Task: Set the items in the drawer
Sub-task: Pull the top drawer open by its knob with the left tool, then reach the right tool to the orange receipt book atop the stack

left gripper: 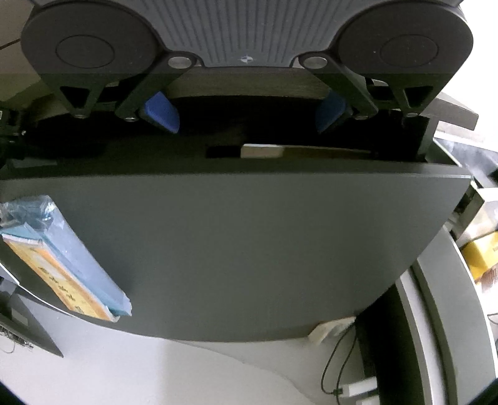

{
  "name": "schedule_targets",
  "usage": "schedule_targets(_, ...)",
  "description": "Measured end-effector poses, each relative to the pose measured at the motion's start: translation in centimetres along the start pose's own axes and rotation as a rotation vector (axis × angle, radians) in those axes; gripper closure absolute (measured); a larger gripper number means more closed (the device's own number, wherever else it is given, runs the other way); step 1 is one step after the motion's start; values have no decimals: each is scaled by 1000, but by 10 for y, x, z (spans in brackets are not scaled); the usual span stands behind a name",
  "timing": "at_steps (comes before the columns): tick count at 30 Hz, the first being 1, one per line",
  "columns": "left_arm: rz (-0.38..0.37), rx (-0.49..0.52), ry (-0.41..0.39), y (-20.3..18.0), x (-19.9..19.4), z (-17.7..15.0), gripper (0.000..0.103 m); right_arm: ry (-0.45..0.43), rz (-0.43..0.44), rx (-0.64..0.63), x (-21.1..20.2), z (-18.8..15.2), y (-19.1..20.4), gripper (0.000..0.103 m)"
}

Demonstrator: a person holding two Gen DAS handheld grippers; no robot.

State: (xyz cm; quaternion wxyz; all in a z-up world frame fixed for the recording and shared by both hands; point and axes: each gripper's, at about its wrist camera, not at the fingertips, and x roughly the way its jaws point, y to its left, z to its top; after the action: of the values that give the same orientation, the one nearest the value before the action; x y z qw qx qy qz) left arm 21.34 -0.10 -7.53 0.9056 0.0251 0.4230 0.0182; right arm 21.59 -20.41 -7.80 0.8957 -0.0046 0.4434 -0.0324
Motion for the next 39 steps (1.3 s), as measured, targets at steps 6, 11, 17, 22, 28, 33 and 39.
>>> schedule_targets(6, -8, 7, 17, 2, -13, -28, 7, 25, 3, 2, -15, -28, 5, 15)
schedule_targets(11, -23, 19, 1, 7, -43, -64, 7, 40, 36, 0, -39, -65, 6, 10)
schedule_targets(17, -24, 18, -2, 7, -74, -102, 7, 49, 45, -1, -68, -105, 5, 10)
schedule_targets(22, -14, 27, -22, 8, -86, -112, 8, 52, 41, 1, -78, -116, 6, 10)
schedule_targets(28, 21, 56, -43, 9, -108, -108, 7, -22, 73, 18, -104, -101, 4, 11)
schedule_targets(33, 26, 20, -90, 20, -133, -98, 4, -103, 135, 44, -138, -68, 1, 10)
schedule_targets(39, 11, -11, -88, 32, -134, -92, 4, -210, 175, 39, -150, -2, -2, 10)
